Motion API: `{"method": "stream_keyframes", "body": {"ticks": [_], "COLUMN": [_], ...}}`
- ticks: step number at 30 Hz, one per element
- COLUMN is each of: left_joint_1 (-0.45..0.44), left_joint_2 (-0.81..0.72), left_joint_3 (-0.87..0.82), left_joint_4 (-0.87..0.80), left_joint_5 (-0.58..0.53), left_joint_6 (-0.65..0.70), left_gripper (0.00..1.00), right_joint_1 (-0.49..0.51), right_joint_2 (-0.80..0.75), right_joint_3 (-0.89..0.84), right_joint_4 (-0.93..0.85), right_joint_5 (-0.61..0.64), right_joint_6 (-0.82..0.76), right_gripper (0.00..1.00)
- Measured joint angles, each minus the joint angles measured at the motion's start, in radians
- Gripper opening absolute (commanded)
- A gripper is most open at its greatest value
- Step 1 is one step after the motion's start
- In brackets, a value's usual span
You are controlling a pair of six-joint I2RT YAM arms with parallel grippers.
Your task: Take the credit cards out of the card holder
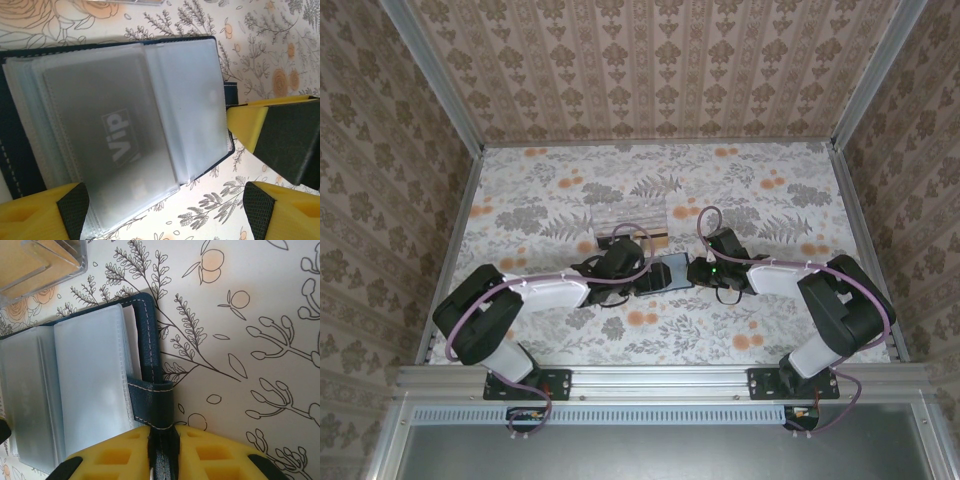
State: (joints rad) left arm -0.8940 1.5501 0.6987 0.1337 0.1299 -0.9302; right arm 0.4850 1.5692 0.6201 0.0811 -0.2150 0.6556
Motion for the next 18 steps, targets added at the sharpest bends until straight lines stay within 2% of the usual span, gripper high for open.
{"method": "stream_keyframes", "body": {"ticks": [18], "left_joint_1": [-0.002], "left_joint_2": [0.01], "left_joint_3": [0.008], "left_joint_4": [-0.01], "left_joint_5": [-0.02], "left_joint_6": [0.003], "left_gripper": [0.84], "right_joint_1": [0.0], "right_joint_2": [0.002], "right_joint_3": [0.0], "right_joint_4": [0.006], "right_joint_5": [-0.003], "right_joint_6": [0.0], "right_gripper": [0.22]}}
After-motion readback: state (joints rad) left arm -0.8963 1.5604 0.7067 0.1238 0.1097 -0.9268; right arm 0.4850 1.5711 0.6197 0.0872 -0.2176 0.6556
